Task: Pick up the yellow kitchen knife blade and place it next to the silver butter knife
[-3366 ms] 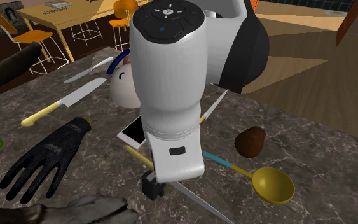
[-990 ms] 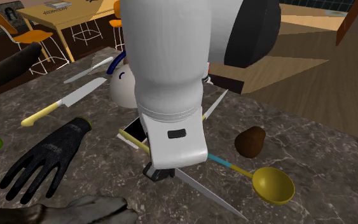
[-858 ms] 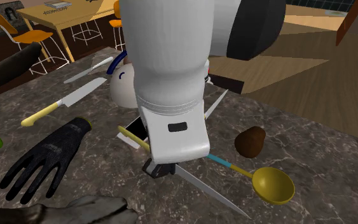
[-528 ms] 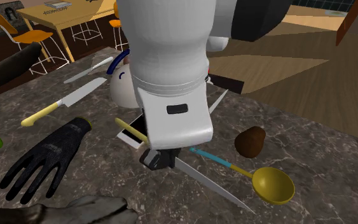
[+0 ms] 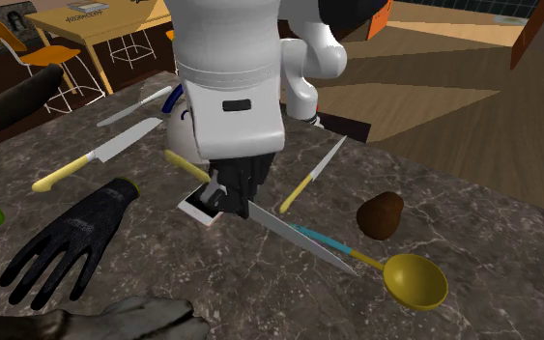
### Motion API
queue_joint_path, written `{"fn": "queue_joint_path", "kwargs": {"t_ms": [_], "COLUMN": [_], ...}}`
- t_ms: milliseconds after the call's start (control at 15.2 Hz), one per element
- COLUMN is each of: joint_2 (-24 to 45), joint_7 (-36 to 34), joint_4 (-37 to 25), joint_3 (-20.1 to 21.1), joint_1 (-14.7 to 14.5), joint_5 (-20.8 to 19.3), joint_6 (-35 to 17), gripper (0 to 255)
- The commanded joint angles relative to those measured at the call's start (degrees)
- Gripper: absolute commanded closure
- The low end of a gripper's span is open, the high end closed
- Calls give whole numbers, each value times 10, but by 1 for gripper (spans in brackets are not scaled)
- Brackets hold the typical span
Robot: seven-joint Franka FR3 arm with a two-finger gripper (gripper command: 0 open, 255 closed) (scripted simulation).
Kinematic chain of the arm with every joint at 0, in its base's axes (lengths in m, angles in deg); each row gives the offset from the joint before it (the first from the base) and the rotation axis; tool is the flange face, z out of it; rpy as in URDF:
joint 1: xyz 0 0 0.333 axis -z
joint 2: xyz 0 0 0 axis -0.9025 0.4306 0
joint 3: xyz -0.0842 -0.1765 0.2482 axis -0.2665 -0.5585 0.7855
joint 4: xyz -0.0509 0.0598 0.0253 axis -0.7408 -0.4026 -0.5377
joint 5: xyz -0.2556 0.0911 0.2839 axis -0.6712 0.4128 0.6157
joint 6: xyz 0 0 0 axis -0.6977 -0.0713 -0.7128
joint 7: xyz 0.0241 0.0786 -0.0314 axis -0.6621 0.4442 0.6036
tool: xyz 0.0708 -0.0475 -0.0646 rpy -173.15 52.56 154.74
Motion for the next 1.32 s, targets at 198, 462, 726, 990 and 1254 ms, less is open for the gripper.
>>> {"fn": "queue_joint_path", "kwargs": {"t_ms": [198,462,726,990,1254], "joint_2": [-98,-164,-224,-277,-325], "joint_7": [45,83,123,165,208], "joint_4": [132,215,285,342,388], "joint_3": [-17,-35,-56,-81,-108], "joint_1": [29,49,69,90,111], "joint_5": [6,6,2,-6,-19], "joint_6": [-35,-53,-63,-68,-69], "gripper": [255,255,255,255,255]}}
